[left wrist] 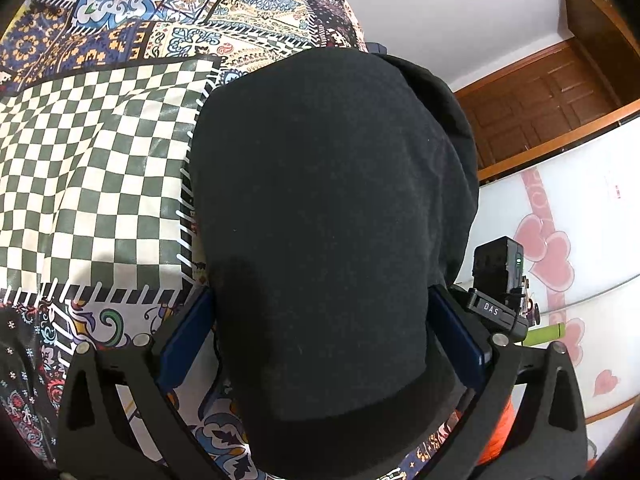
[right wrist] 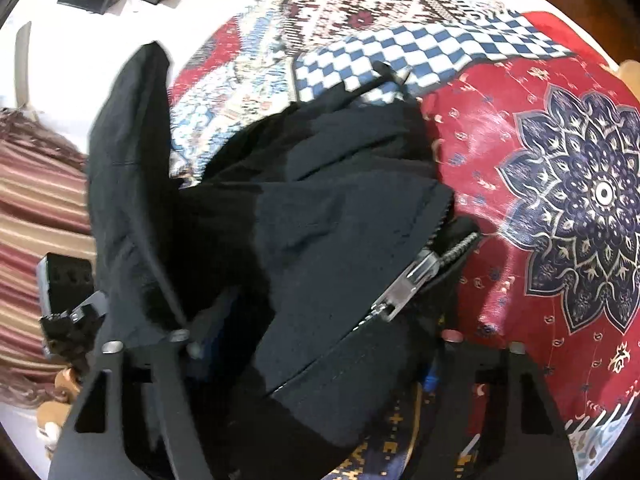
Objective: Fold large clothes
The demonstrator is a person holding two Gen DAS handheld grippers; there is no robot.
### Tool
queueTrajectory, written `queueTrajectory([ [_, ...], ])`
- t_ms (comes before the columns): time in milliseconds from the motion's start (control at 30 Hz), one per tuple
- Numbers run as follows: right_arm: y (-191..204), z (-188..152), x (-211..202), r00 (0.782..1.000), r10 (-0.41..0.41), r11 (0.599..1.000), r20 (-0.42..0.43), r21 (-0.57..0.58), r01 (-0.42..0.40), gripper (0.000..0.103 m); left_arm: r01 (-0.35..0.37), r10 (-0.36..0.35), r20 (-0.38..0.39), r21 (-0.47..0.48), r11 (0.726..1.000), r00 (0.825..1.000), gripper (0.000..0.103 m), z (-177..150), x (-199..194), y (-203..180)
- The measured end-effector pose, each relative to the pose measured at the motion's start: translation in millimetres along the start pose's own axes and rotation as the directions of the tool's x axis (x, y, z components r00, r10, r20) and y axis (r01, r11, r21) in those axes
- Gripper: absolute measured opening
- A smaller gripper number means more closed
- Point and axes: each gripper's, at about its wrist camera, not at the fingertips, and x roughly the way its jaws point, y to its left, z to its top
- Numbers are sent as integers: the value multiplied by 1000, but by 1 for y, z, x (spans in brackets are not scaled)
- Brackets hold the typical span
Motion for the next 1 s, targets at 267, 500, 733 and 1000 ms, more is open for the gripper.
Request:
queueTrajectory([
  [267, 25, 10, -26, 999, 4, 998, 42, -66, -1, 23, -5, 3, 49, 32, 999, 999, 82, -2, -17, -12],
  [500, 48, 11, -39, 998, 6, 994, 67, -109, 1, 20, -32, 16, 141, 112, 993, 990, 78, -5, -61, -34],
  [733, 100, 12, -47, 993, 48, 983, 105, -183, -28, 20, -32, 2, 222, 130, 991, 975, 77, 5, -114, -36],
  [1000, 161, 20, -15, 994, 66, 963, 87, -265, -41, 20, -35, 10, 292, 82, 996, 956, 77, 22, -167, 5],
])
